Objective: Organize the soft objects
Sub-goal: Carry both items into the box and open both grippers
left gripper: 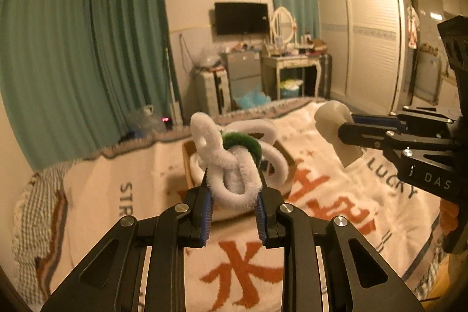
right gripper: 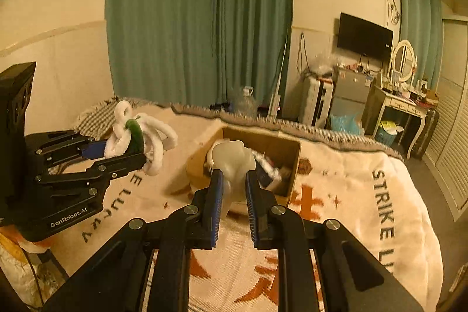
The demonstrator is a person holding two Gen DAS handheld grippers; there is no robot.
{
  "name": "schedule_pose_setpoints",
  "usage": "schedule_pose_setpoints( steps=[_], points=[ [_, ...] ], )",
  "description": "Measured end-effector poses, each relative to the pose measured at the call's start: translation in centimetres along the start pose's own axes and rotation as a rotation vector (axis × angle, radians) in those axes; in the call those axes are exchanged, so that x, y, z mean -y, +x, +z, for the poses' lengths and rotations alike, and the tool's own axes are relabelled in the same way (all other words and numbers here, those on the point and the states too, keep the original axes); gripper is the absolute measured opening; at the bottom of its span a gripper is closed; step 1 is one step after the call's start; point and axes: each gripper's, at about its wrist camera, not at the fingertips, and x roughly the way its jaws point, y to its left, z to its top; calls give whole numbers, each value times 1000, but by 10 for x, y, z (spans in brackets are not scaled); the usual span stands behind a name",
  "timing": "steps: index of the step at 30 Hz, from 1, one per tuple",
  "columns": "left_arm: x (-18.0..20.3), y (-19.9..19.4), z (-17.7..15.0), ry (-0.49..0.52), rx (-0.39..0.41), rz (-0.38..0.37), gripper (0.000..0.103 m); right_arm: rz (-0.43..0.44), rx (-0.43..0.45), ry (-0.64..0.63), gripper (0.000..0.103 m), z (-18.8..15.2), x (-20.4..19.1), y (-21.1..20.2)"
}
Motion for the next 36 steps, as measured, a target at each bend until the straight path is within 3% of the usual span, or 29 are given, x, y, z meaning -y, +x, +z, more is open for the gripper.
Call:
schedule_pose_setpoints(
  steps=[8,14,23,30,32,34,36],
  points=[
    [-6,53,35,-4,17,-2,24,-1,39,12,16,42,32,36],
    [-17,137,46,-43,-55,-13,24,8,10,55,16,61,62,106],
    [-22,241,25,-51,-169,11,24,8,-140,116,16,42,103,242],
    [-14,270,7,-16,-215,55,27,2,-171,148,23,14,117,285],
    [-12,272,5,1,-219,82,28,-9,-163,156,30,10,119,287],
    [-15,277,6,-1,-243,81,34,-24,-155,164,50,10,121,284],
    [-16,274,8,-6,-239,104,63,-35,-150,168,57,12,122,279]
  ],
)
